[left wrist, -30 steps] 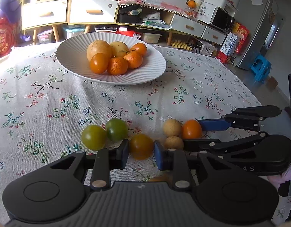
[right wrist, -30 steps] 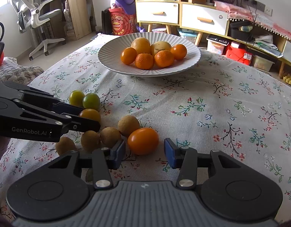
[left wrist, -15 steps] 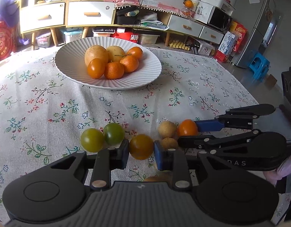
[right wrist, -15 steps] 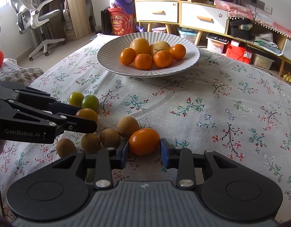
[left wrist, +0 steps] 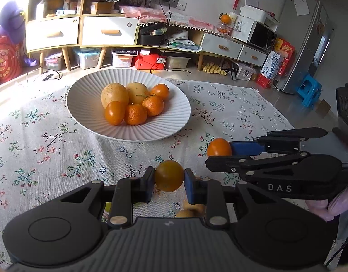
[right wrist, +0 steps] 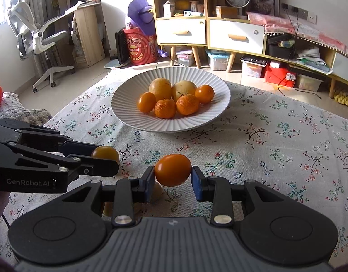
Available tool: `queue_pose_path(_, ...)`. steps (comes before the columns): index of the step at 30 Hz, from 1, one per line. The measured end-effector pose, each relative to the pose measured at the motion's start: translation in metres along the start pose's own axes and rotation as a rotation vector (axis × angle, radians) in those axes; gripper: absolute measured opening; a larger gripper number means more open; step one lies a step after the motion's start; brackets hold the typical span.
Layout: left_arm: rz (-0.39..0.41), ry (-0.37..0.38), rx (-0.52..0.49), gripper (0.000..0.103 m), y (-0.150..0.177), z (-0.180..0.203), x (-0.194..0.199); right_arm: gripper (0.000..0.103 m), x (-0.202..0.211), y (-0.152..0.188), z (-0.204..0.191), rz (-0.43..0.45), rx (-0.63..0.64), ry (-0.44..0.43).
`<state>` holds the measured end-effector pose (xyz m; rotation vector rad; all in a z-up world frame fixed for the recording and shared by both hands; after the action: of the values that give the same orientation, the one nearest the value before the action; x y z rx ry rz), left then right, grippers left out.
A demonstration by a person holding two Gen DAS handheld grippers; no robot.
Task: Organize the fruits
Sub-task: 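Carry both held tomatoes over the white plate and lower them, then open both grippers to release the tomatoes among the plate fruit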
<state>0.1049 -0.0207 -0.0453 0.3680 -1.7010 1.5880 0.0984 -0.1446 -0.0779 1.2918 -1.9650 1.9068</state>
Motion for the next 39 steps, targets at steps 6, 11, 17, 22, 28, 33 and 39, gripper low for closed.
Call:
queue_pose_path(6, 0.036, -0.032, 0.026, 0.013, -0.018, -0.005, -0.004, 0.032, 0.001, -0.018, 0.004, 0.045, -0.002, 0.006)
queue_pose_path(11, 0.049, -0.077, 0.068, 0.013, -0.029, -0.011, -0.016, 0.032, -0.003, -0.033, 0.011, 0.076, -0.021, 0.007)
queue_pose_path(17, 0.053, -0.112, 0.088, 0.013, -0.035, -0.015, -0.029, 0.032, -0.014, -0.042, 0.022, 0.086, -0.035, 0.008)
queue_pose_path(22, 0.049, -0.111, 0.078, 0.013, -0.033, -0.015, -0.038, 0.032, -0.024, -0.042, 0.029, 0.07, -0.075, -0.009)
queue_pose_path(28, 0.042, -0.093, 0.076, 0.013, -0.032, -0.015, -0.045, 0.032, -0.031, -0.042, 0.033, 0.055, -0.088, -0.029)
queue_pose_path(33, 0.043, -0.07, 0.081, 0.013, -0.032, -0.014, -0.047, 0.032, -0.032, -0.043, 0.04, 0.062, -0.117, -0.038)
queue_pose_path(39, 0.044, -0.044, 0.104, 0.013, -0.034, -0.011, -0.051, 0.032, -0.033, -0.044, 0.045, 0.075, -0.158, -0.042)
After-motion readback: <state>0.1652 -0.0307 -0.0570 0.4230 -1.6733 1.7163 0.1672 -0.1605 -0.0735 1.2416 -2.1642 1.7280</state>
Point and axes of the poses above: each gripper's, at about its wrist camera, not at the fingertips, and x roughly against the way its jaws point, z to its right, y to its underside, the point moved 5 cm from there along -x, roughly the way its jaws point, and after that the axes turned 12 degrees about -y, right-handed, at the moved point
